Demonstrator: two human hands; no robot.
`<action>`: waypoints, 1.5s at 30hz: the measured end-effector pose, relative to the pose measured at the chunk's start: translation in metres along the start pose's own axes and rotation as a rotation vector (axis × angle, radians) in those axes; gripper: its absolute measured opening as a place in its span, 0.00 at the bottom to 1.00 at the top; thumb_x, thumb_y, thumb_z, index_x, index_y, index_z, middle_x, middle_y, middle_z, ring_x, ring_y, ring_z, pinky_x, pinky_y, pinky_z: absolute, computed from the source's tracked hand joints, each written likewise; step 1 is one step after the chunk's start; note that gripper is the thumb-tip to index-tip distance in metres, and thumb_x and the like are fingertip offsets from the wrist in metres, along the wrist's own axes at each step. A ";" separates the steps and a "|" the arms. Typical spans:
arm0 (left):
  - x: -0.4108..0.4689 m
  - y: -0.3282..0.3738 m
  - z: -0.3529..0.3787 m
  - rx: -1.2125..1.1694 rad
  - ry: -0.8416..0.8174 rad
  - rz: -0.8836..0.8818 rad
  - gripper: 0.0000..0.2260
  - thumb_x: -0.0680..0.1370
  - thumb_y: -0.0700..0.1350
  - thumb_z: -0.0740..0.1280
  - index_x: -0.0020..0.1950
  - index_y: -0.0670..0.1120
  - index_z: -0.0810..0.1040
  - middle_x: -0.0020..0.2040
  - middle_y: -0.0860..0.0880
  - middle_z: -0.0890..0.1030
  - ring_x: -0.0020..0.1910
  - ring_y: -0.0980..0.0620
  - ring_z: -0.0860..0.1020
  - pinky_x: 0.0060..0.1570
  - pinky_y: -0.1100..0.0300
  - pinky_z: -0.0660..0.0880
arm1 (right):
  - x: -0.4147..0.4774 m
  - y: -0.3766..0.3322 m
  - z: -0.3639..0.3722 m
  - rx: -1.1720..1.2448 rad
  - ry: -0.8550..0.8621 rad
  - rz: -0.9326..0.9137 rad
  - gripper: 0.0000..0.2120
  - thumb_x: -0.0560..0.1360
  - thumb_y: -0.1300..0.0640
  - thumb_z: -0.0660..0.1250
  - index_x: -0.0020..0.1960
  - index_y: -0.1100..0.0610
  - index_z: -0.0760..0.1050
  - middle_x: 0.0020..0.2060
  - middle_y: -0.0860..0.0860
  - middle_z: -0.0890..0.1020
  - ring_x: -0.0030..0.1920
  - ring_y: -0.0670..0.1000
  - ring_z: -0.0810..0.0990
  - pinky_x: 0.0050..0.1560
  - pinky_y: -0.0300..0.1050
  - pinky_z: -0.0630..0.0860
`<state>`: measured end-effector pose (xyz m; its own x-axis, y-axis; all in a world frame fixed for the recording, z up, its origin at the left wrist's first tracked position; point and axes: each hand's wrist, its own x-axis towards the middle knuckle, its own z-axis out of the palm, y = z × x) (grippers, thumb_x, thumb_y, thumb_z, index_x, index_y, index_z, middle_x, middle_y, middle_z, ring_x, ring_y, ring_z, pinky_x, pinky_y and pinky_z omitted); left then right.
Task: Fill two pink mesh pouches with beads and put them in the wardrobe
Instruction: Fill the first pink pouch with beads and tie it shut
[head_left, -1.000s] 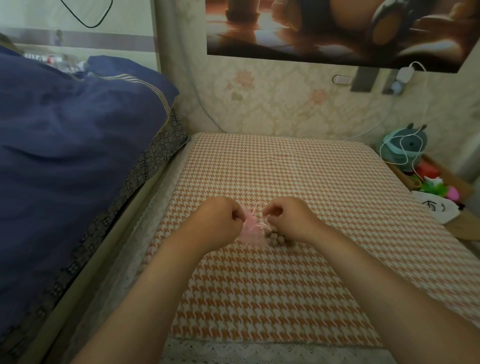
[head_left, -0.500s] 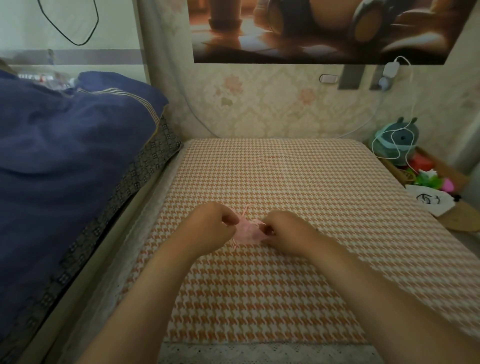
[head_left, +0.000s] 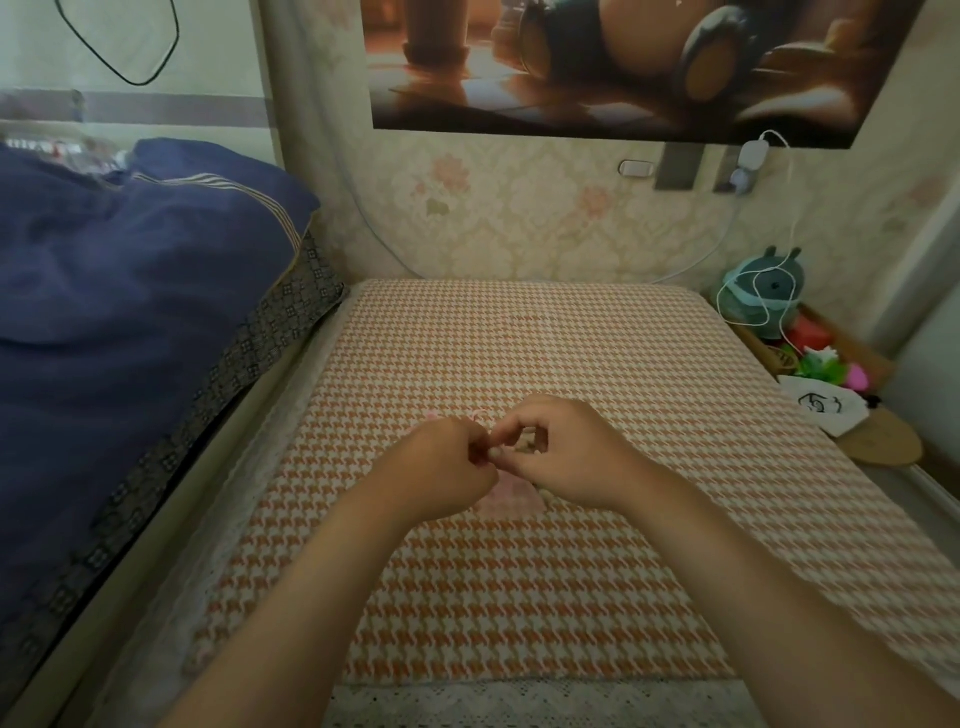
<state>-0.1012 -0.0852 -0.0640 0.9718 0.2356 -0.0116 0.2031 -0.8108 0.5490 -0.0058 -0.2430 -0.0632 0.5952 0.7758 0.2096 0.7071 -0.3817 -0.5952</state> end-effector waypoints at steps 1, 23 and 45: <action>0.000 0.000 0.001 -0.011 -0.008 -0.001 0.04 0.74 0.49 0.66 0.47 0.53 0.80 0.41 0.53 0.81 0.39 0.54 0.79 0.40 0.56 0.78 | 0.000 0.001 0.000 -0.038 -0.014 -0.007 0.04 0.75 0.47 0.75 0.49 0.43 0.85 0.45 0.40 0.80 0.43 0.37 0.77 0.43 0.39 0.74; 0.030 -0.015 0.020 -0.092 0.126 -0.018 0.08 0.80 0.43 0.64 0.53 0.53 0.81 0.52 0.56 0.80 0.40 0.49 0.81 0.39 0.54 0.82 | -0.021 0.017 -0.028 -0.052 -0.063 0.317 0.08 0.76 0.55 0.72 0.40 0.54 0.87 0.31 0.36 0.84 0.30 0.48 0.80 0.37 0.52 0.82; 0.021 0.018 0.021 -0.325 0.268 0.101 0.04 0.74 0.50 0.74 0.47 0.56 0.80 0.41 0.58 0.82 0.40 0.60 0.80 0.40 0.65 0.77 | -0.015 0.026 -0.020 -0.060 -0.076 0.271 0.11 0.81 0.49 0.66 0.42 0.46 0.84 0.33 0.48 0.85 0.27 0.46 0.74 0.34 0.49 0.75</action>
<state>-0.0744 -0.1061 -0.0721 0.9105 0.3293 0.2500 0.0181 -0.6360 0.7715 0.0117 -0.2744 -0.0659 0.7369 0.6760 -0.0107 0.5489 -0.6074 -0.5743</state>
